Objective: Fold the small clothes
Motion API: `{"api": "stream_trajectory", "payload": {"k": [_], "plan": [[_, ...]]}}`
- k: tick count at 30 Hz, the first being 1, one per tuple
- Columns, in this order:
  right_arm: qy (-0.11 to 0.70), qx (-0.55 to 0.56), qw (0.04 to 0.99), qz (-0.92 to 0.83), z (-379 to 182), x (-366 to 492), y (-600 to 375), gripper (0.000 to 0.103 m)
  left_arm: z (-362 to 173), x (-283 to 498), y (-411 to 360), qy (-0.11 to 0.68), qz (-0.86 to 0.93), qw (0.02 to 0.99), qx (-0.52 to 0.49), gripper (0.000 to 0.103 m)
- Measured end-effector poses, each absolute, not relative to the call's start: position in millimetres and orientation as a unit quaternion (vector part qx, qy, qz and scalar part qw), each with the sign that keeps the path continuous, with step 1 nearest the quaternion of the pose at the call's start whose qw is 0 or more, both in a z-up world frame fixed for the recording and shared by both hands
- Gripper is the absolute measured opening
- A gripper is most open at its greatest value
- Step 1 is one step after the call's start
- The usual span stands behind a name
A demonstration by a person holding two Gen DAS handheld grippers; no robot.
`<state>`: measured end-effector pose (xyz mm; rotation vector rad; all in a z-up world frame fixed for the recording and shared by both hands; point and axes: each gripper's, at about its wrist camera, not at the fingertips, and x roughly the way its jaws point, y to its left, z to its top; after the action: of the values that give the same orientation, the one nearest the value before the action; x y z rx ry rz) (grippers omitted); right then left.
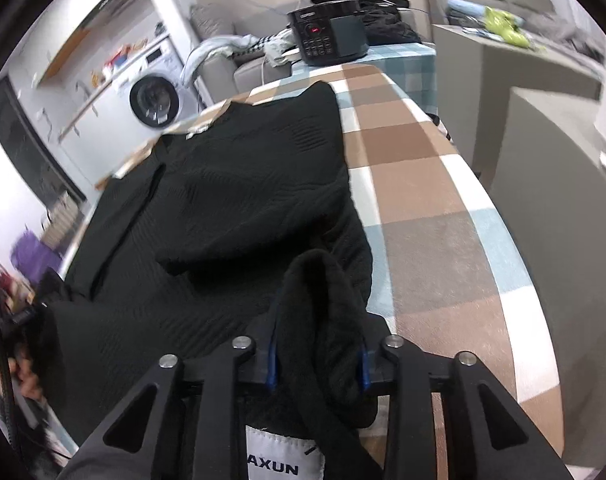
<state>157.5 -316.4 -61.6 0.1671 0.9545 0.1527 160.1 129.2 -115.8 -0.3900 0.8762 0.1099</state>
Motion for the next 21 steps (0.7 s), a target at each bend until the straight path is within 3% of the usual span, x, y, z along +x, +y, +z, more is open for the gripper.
{"api": "stream_trajectory", "payload": {"k": [9,13,16,19,21], "plan": [[0.471,0.053,0.876,0.089,-63,148,-306,0.024,-109,110,125,0.424,0.062,0.885,-0.182,0.013],[0.472,0.052,0.876,0.087,-61,132,-313,0.027,-103,90,132,0.418,0.067,0.883,-0.201,0.015],[0.469,0.081,0.876,0.081,-56,124,-324,0.041,-96,80,138,0.421,0.080,0.877,-0.217,0.034],[0.456,0.113,0.879,0.083,-46,108,-336,0.045,-84,62,140,0.402,0.088,0.885,-0.216,0.052],[0.453,0.131,0.878,0.087,-43,95,-342,0.045,-78,51,138,0.396,0.090,0.890,-0.210,0.056]]}}
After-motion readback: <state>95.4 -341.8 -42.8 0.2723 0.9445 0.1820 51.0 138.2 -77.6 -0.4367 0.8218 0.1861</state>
